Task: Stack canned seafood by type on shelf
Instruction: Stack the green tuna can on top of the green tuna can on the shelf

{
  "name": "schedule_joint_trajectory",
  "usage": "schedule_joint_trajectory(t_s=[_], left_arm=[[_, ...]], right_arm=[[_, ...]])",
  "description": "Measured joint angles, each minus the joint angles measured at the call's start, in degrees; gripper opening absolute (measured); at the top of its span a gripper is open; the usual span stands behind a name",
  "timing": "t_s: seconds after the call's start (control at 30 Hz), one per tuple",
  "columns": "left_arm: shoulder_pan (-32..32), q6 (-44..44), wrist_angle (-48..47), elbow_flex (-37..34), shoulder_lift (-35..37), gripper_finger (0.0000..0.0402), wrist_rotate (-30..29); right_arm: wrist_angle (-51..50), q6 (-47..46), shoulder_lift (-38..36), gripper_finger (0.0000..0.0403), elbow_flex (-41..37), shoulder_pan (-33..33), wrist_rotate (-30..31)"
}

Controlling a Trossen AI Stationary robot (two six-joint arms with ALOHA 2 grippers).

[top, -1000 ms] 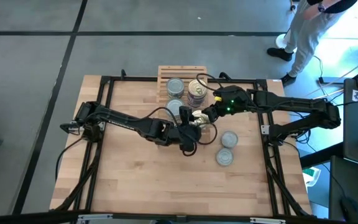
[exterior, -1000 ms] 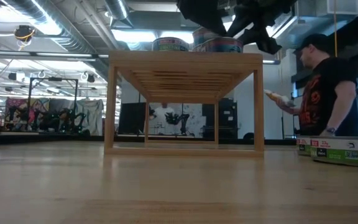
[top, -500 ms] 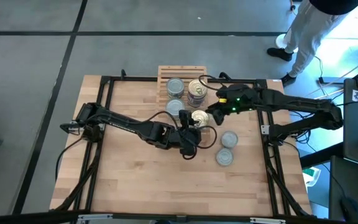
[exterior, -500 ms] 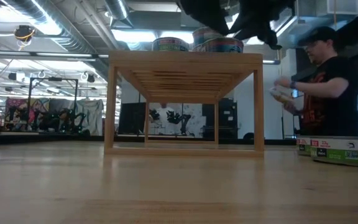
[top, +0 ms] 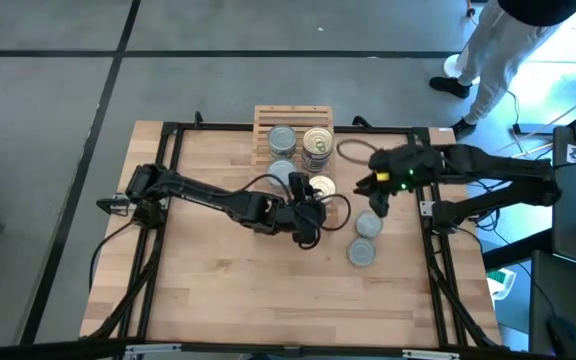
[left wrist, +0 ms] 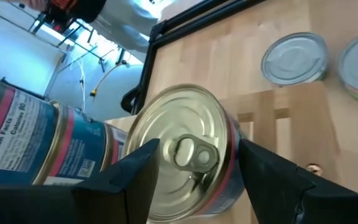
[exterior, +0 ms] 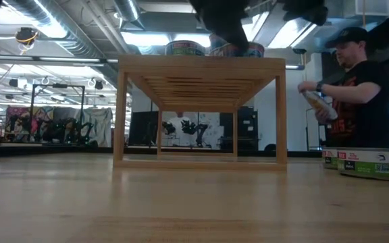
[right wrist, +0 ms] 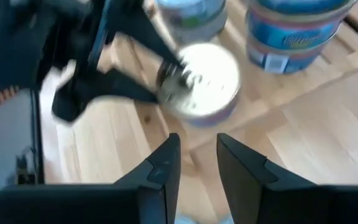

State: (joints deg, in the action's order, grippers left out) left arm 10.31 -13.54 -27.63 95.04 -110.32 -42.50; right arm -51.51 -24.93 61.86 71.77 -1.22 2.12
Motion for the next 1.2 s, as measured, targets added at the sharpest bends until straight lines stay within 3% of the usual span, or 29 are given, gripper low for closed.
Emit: schedule_joint_trajectory(t_s=[0.2, 0.43, 0.63, 0.9, 1.2], left_arm=[[-0.72, 0.07, -0.04, 0.00, 0.00, 0.0214, -0.04], [-0.13, -0.24, -0.03, 0.00, 0.02, 0.0214, -0.21], [2.42, -0.28, -0.01, 0.00, 0.04, 0.0214, -0.24], [6.12, -0.29, 1.24, 0.00, 0.07, 0.0214, -0.23], [8.58, 0.11, 1.58, 0.00, 0.13, 0.0214, -0.04]], right_arm=[[-5.99, -0.40, -0.10, 0.0106, -0.36, 10.29, 7.66], [-6.15, -6.65, 0.01, 0.0106, -4.83, 22.23, 10.80], [-5.37, -19.04, 0.13, 0.0106, -10.50, 29.78, 13.30], [-5.21, -35.79, 0.16, 0.0106, -17.92, 33.64, 14.26], [0.79, -38.29, 0.16, 0.0106, -26.82, 33.47, 13.88]])
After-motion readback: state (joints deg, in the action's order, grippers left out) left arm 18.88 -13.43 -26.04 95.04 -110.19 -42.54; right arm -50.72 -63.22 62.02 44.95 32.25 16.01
